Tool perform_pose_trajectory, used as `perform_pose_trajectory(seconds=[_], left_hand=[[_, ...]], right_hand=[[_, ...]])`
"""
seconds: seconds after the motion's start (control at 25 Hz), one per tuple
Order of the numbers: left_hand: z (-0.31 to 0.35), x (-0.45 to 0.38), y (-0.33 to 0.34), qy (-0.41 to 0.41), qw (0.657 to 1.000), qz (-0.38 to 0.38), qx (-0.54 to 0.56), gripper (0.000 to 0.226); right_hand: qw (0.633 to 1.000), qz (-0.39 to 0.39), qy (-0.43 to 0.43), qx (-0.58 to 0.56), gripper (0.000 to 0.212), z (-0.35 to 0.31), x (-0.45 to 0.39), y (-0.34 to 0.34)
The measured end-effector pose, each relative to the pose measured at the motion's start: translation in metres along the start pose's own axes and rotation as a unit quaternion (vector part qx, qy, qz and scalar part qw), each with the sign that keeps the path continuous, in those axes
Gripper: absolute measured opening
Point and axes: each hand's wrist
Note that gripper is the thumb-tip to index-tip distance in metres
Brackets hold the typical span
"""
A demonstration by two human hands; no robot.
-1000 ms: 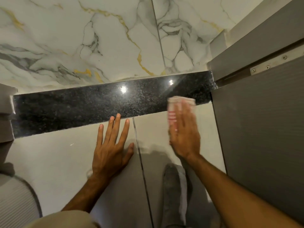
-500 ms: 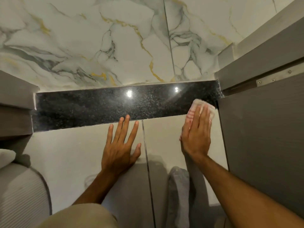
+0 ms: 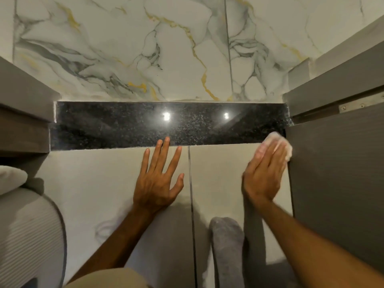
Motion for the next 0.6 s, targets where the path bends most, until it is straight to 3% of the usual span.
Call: perform_pose_trajectory(seconds=[0.08, 0.2, 0.28, 0.32, 0.44, 0.52, 0.6], left_hand=[[-0.004, 0.002, 0.002, -0.012, 1.000, 0.007, -0.015, 0.074], [-0.006, 0.011, -0.001, -0.037, 0.998, 0.020, -0.048, 0.073], [-0.006, 0.024, -0.014, -0.051, 0.996, 0.022, -0.068, 0.071], [-0.010, 0.031, -0.022, -0.060, 0.995, 0.017, -0.073, 0.071], [-0.032, 0.051, -0.039, -0.097, 0.990, 0.001, -0.100, 0.071], [-0.047, 0.061, -0.043, -0.122, 0.986, 0.000, -0.116, 0.072], [-0.052, 0.067, -0.042, -0.141, 0.983, 0.010, -0.121, 0.072]], right_hand=[[1.000, 0.020, 0.012, 0.014, 0.065, -0.050, -0.048, 0.026], [0.980, 0.002, -0.193, -0.045, 0.064, -0.115, -0.039, 0.038], [0.942, -0.039, -0.319, -0.097, 0.068, -0.104, 0.009, 0.025], [0.936, -0.060, -0.328, -0.113, 0.072, -0.087, 0.031, 0.012], [0.960, -0.074, -0.243, -0.116, 0.076, -0.040, 0.050, -0.006], [0.978, -0.034, -0.184, -0.092, 0.071, -0.068, 0.022, 0.006], [0.976, 0.015, -0.198, -0.094, 0.068, -0.134, -0.012, 0.022]])
Point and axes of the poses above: each hand's wrist, its own x-axis away from the middle knuckle, its own y-axis out of the palm, z = x × y, and after that the axes turned 12 degrees about z, right-handed
